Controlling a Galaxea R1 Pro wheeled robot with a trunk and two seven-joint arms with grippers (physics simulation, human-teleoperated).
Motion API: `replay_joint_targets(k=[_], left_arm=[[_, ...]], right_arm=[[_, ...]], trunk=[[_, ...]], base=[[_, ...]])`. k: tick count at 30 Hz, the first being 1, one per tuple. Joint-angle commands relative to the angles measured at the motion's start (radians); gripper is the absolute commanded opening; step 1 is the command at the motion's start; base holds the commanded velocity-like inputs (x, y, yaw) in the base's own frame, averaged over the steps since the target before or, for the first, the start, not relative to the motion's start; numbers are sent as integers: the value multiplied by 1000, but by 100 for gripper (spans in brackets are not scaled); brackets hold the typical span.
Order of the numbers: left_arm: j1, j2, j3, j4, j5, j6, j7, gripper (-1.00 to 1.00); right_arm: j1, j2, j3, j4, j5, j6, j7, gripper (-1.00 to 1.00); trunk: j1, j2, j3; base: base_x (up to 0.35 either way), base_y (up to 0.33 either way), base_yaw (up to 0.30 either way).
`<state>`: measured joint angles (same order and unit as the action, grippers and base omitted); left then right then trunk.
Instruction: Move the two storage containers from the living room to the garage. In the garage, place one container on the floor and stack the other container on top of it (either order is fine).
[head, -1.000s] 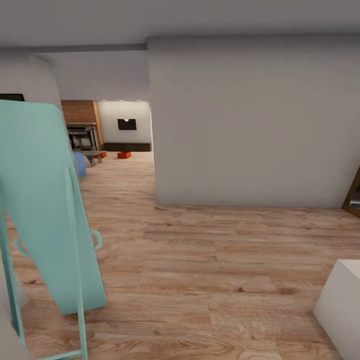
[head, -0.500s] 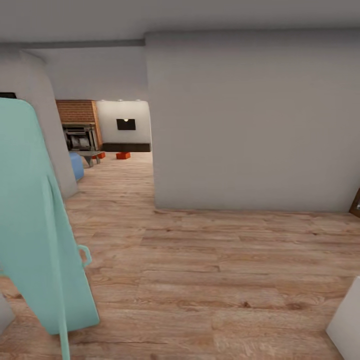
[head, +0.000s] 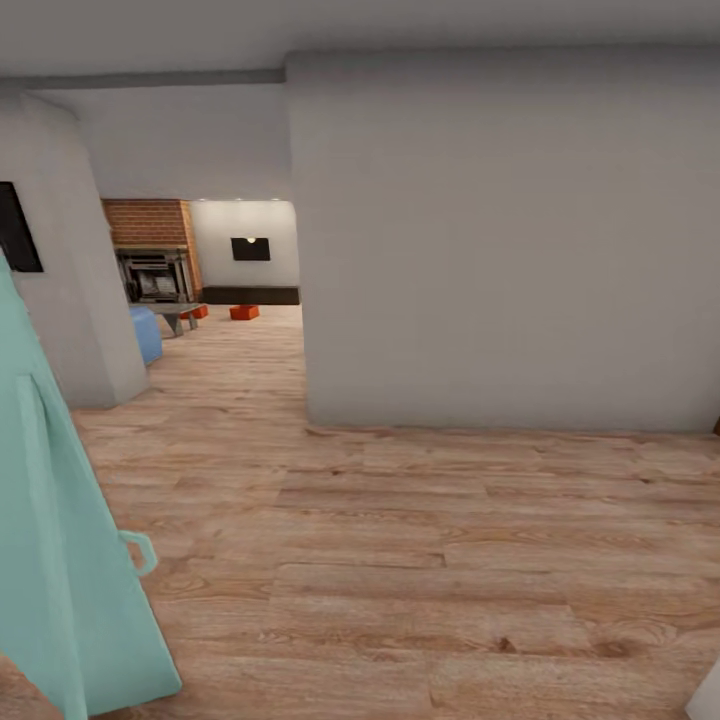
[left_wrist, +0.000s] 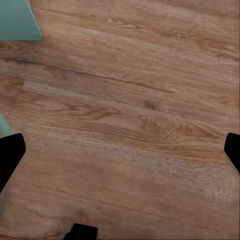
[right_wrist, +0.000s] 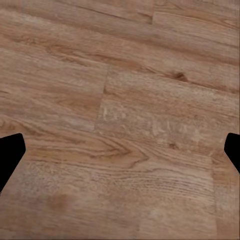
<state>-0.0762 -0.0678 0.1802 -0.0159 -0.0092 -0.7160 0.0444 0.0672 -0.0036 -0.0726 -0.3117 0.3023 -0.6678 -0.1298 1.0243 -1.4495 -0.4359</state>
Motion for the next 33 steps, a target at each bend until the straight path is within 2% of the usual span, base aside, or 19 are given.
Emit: replay_joint_targets(k=[1,33], left_arm=[[-1,0,-1,1,-1,-3,5,100],[-1,0,-1,1,-1,-2,5,100]], right_arm=[[0,1,-6,-1,11,-2,-4,100],[0,2,2,5,11,4,10,100]], trunk=[[1,0,-1],[1,0,-1]], base=[[326,0,0],[326,0,14]])
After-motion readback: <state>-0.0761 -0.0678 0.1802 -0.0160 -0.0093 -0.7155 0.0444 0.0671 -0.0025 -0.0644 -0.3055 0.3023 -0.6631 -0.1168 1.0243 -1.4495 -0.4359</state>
